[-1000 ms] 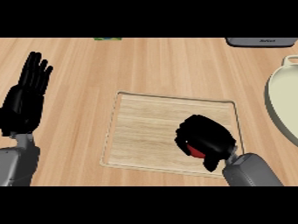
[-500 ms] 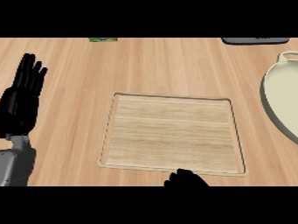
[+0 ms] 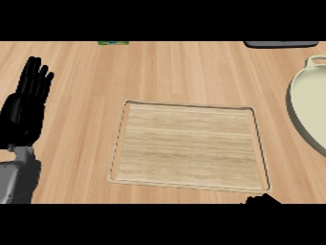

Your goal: Pick the tomato from the tray and place it in the pot

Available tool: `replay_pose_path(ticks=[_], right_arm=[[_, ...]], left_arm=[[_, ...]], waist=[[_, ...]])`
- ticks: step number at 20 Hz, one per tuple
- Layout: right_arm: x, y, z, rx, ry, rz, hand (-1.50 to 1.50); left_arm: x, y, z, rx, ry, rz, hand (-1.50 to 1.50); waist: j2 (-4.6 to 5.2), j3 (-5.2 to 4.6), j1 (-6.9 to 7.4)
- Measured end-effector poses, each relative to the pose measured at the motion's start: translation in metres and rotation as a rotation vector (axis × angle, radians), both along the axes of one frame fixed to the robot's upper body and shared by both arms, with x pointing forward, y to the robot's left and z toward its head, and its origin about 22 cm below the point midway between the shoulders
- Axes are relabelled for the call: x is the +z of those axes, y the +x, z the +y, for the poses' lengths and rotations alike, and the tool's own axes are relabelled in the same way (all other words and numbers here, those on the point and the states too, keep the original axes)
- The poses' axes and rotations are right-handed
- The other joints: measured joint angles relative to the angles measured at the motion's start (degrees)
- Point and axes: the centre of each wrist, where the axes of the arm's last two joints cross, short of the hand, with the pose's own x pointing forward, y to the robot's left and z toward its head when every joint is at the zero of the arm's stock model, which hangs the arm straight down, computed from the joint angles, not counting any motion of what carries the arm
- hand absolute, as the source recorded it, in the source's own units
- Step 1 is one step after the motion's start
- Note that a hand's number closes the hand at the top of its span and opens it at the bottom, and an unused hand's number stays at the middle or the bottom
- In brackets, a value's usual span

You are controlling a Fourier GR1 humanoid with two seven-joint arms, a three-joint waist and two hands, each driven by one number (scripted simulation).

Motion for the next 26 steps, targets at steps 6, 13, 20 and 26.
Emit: replay_pose_path(ticks=[6, 13, 20, 26], right_arm=[[0.017, 0.010, -0.029, -0.215, 0.003, -0.148, 1.50], [0.025, 0.029, -0.072, -0.419, -0.099, -0.202, 1.50], [0.031, 0.055, -0.134, -0.469, -0.022, -0.161, 1.50], [0.041, 0.086, -0.222, -0.467, 0.091, -0.145, 1.50]], left_arm=[[0.002, 0.000, -0.003, -0.009, -0.001, -0.009, 0.00], [-0.001, 0.000, -0.006, -0.020, -0.006, -0.011, 0.00], [-0.003, 0.001, -0.003, -0.018, -0.011, -0.010, 0.00], [0.005, 0.006, -0.004, -0.023, -0.008, -0.014, 0.00]], waist=[[0.23, 0.04, 0.72], [0.49, 0.12, 1.04], [0.47, 0.21, 0.90], [0.47, 0.18, 1.40]])
